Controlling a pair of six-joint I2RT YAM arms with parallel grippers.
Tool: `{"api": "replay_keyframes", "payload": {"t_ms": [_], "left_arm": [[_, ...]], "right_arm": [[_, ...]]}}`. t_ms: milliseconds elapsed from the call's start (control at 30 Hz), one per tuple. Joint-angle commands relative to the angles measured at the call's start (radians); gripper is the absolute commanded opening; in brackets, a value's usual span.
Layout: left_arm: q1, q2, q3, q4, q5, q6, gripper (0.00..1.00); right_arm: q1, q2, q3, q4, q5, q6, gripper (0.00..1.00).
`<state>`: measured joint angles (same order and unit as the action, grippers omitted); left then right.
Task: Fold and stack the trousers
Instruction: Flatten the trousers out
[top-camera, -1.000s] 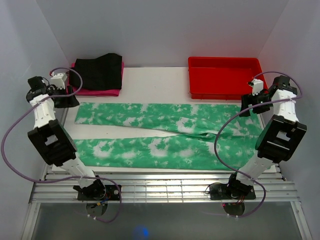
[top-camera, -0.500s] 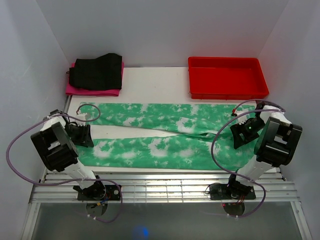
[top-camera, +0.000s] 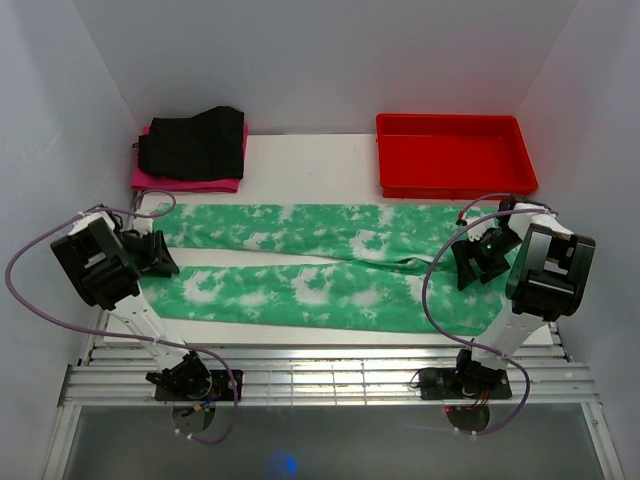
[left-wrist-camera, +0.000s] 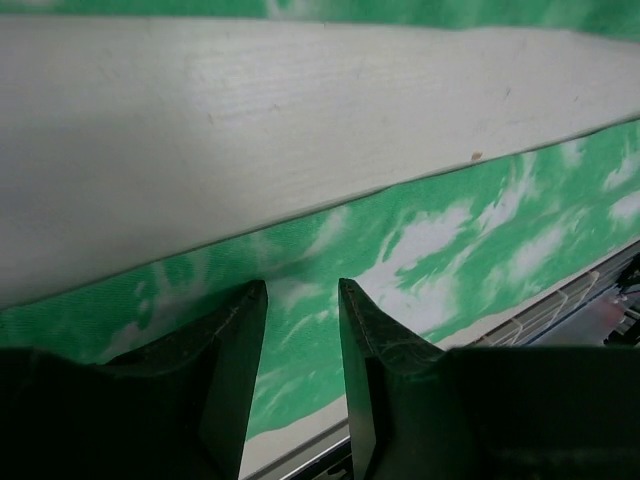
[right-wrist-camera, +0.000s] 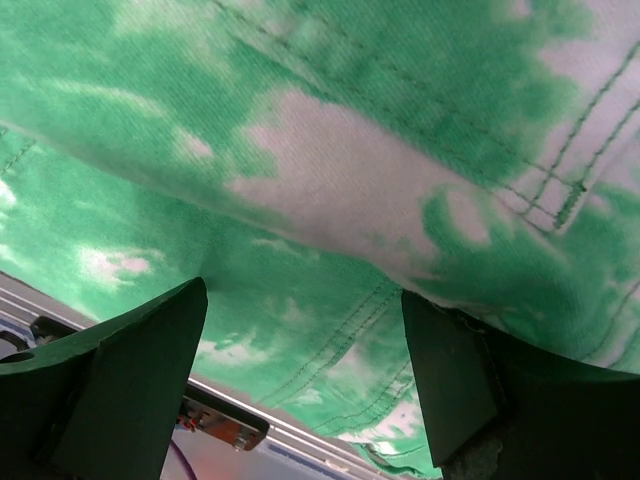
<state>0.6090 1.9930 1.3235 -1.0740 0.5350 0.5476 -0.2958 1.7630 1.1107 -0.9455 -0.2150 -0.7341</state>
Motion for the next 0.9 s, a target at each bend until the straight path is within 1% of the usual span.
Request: {"api": "replay_keyframes", "payload": {"t_ms": [0,67,100,133,167,200,233,267,300,333,367,400,433,500,533,567,600,633,667,767,867], "left_arm": [[0.009,0.073,0.094,0.257,-0.076,0.034,0.48],[0.009,0.076,0.15,0.226,-0.053,0.037,0.49],[0.009,0.072,0.167,0.186,-0.028,0.072,0.51],[0.006,0.067,0.196,0.154,0.02,0.095,0.52],[0.006,0.06,0.213,0.113,0.064,0.133,0.54],[0.006,0.034,0.229,0.061,0.104,0.185,0.59],[0.006,0.015,0.243,-0.014,0.126,0.255,0.6],[0.006,-0.003,0.285,-0.052,0.176,0.3,0.61],[0.006,-0.02,0.313,-0.1,0.186,0.333,0.63],[0.005,-0.049,0.344,-0.116,0.195,0.342,0.65],[0.005,-0.057,0.383,-0.142,0.213,0.394,0.68],[0.003,-0.06,0.466,-0.17,0.248,0.426,0.69],[-0.011,-0.06,0.502,-0.178,0.249,0.439,0.7],[-0.023,-0.043,0.578,-0.15,0.253,0.453,0.72],[-0.037,-0.034,0.597,-0.092,0.246,0.43,0.72],[-0.046,0.002,0.62,-0.071,0.238,0.401,0.72],[-0.054,0.027,0.675,-0.07,0.243,0.372,0.72],[-0.07,0.052,0.695,-0.07,0.247,0.364,0.72],[-0.081,0.091,0.707,-0.067,0.249,0.354,0.71],[-0.121,0.134,0.688,0.038,0.22,0.254,0.69],[-0.15,0.173,0.655,0.175,0.211,0.149,0.67]], "right_arm": [[0.033,0.041,0.035,0.13,-0.116,0.009,0.85],[0.04,0.027,0.082,0.11,-0.152,0.013,0.85],[0.043,0.023,0.103,0.062,-0.17,0.009,0.85],[0.043,0.023,0.127,0.025,-0.205,-0.023,0.84],[0.044,0.024,0.19,-0.019,-0.217,-0.049,0.84],[0.043,0.024,0.227,-0.066,-0.234,-0.079,0.83],[0.04,0.018,0.263,-0.167,-0.266,-0.115,0.83],[0.035,0.012,0.344,-0.208,-0.279,-0.172,0.82],[0.026,0.003,0.392,-0.246,-0.294,-0.204,0.82],[0.021,0.0,0.437,-0.278,-0.303,-0.221,0.82],[0.015,0.0,0.481,-0.282,-0.304,-0.238,0.85],[0.015,0.006,0.57,-0.285,-0.291,-0.249,0.85],[0.014,0.03,0.61,-0.283,-0.267,-0.258,0.85],[0.012,0.064,0.67,-0.25,-0.239,-0.275,0.82],[0.012,0.099,0.708,-0.222,-0.207,-0.268,0.8],[0.012,0.117,0.724,-0.182,-0.204,-0.261,0.76],[0.015,0.156,0.736,-0.171,-0.204,-0.246,0.74],[0.018,0.177,0.759,-0.158,-0.207,-0.231,0.71],[0.021,0.196,0.765,-0.142,-0.205,-0.208,0.64],[0.044,0.277,0.782,-0.107,-0.187,-0.148,0.56],[0.053,0.309,0.77,-0.012,-0.172,-0.11,0.53]]}}
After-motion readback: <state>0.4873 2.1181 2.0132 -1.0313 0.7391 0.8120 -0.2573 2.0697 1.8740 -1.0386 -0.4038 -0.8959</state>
